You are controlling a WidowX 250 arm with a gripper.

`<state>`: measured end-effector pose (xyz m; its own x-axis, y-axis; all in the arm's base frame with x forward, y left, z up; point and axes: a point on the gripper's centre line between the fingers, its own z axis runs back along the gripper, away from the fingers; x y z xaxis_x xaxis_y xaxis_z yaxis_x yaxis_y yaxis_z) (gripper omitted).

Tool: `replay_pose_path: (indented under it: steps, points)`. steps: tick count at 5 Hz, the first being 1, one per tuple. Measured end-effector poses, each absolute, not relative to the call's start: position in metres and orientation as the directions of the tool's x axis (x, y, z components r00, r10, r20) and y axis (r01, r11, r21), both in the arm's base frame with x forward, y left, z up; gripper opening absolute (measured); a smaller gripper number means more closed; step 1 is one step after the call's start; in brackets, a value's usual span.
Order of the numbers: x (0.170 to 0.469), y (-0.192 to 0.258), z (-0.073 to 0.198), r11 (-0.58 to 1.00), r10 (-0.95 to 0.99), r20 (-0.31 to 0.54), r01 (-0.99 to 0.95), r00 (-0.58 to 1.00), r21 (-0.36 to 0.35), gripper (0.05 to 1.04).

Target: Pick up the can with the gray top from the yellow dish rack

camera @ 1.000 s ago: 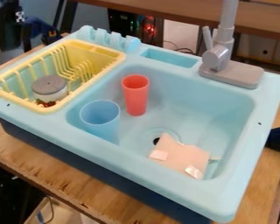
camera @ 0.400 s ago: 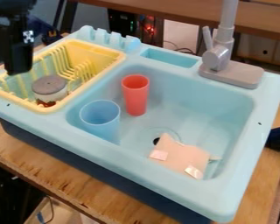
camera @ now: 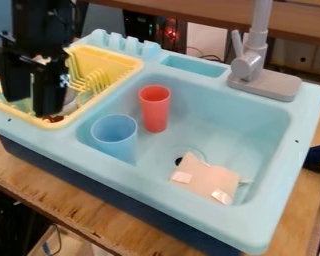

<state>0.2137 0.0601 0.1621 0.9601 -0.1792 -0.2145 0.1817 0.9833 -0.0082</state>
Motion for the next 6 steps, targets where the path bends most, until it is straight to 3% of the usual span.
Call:
replay_pose_path:
  steps: [4, 6]
  points:
    - [0.221, 0.065, 0.147, 0.987, -0.153, -0.259, 0.161, 0.954, 0.011, 1.0]
    - [0.233, 0.06, 0.145, 0.984, -0.177, -0.247, 0.174, 0.953, -0.034, 1.0]
